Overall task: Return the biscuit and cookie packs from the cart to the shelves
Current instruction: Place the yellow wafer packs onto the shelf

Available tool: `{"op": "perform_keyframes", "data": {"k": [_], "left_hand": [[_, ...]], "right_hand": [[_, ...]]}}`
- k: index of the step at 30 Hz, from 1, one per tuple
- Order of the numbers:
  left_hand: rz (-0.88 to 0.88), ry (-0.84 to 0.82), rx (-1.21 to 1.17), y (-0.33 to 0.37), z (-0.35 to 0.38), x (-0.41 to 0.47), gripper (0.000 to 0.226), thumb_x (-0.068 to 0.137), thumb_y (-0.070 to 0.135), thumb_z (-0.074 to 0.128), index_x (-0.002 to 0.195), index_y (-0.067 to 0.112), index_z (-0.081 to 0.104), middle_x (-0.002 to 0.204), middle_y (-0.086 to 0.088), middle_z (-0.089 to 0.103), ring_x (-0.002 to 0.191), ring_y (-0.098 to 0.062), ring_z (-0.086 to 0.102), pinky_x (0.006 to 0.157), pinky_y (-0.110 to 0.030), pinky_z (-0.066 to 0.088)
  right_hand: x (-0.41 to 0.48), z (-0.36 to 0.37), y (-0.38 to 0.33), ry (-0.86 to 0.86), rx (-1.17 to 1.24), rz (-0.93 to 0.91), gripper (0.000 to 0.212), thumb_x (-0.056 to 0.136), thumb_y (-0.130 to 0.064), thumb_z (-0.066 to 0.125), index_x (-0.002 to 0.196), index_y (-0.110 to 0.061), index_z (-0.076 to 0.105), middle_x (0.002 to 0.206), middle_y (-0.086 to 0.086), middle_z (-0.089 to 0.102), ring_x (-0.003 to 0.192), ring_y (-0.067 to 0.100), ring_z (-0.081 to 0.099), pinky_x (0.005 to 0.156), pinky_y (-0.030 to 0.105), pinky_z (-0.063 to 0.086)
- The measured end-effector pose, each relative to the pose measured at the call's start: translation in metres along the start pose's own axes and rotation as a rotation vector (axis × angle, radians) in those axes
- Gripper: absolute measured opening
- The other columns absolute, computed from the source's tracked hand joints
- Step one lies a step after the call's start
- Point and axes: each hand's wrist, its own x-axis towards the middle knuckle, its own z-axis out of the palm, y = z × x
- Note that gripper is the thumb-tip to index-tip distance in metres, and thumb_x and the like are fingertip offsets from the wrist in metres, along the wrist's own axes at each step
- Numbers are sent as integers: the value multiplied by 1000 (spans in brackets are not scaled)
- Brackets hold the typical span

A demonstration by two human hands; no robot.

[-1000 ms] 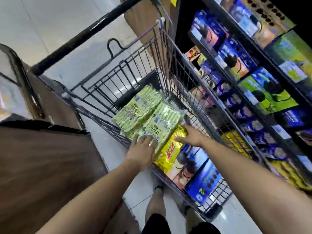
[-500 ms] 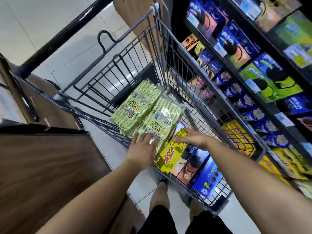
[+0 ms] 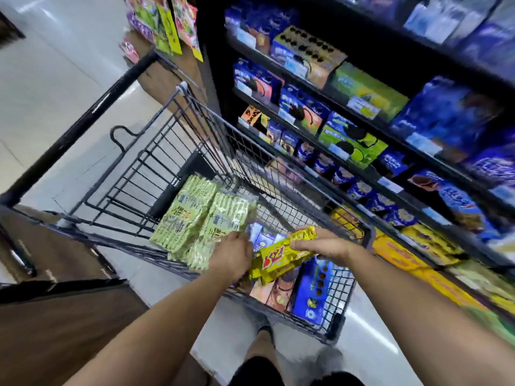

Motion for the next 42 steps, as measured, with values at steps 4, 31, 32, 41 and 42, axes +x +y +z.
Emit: {"op": "perform_keyframes", "data": {"k": [4,31,32,41,42], "left_hand": [[-160,-49,-474,73,-7,-3,57,103,45,46,147,9,42,143,-20,52,130,-37,52,109,-42,41],[403,-548,-640,667,132,-223,58,97,52,55,140,13,54,133,-8,63,122,-29,59,107,-45,44],[437,-575,-620,680,133,-229,59,96,53,55,140,14,53,135,-7,62,125,-31,57,111,-48,40],[719,-605,-491,782,144,-309,82,94,58,57,159,23,22,164,-5,28,145,-32,35,120,-54,23],[741,-597,-491,792,147,-319,83,94,58,57,160,24,19,165,-4,25,147,-31,32,121,-54,22]], "right_hand": [[-63,-50,15,153,224,-79,68,70,-39,90,129,-33,57,107,-5,75,91,15,67,78,32,47],[-590,-259,349,930,860,-273,21,88,-38,69,93,-18,68,98,8,63,89,24,61,75,36,52],[-602,-257,356,985,853,-273,23,87,-37,72,97,-17,68,105,10,65,96,25,59,79,38,49],[-698,-268,410,1474,889,-449,77,87,-41,76,147,-4,45,148,9,51,132,30,52,106,40,44],[-709,-271,413,1505,865,-440,79,90,-44,72,150,-5,40,152,6,45,135,29,49,109,40,40]]}}
